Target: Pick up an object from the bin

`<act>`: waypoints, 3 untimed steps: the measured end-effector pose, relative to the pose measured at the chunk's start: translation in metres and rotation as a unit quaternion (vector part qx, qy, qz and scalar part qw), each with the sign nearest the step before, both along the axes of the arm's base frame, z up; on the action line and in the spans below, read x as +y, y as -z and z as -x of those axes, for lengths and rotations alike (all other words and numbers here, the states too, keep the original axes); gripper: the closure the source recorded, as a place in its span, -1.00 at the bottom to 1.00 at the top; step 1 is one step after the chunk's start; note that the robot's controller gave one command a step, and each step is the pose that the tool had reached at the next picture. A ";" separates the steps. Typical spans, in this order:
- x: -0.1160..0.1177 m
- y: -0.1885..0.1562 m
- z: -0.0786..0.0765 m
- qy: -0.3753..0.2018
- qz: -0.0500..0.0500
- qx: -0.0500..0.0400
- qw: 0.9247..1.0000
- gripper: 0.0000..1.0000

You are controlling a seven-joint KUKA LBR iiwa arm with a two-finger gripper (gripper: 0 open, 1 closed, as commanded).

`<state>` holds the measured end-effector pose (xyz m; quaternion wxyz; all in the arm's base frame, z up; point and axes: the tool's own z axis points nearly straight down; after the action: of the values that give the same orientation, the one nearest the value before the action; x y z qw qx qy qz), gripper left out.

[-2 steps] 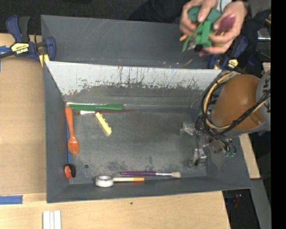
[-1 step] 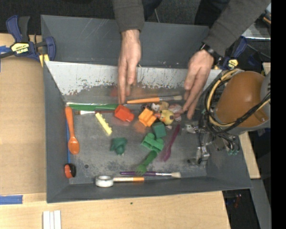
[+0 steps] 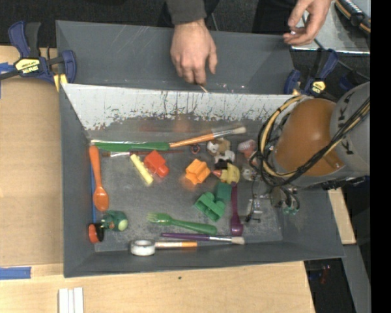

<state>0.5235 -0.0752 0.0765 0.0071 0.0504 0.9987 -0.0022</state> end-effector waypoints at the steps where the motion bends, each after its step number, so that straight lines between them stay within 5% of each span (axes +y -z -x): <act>1: 0.008 -0.032 0.000 0.036 0.000 -0.001 0.999 -1.00; 2: 0.055 -0.017 -0.014 -0.018 0.000 -0.002 1.000 -1.00; 3: 0.051 -0.003 -0.021 0.089 -0.001 -0.004 0.996 -1.00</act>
Offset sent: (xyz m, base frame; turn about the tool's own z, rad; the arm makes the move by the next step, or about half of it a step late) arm 0.0258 0.1024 -0.0030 0.1870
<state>0.5449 -0.0244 0.0799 0.0111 0.1387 0.9903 -0.0013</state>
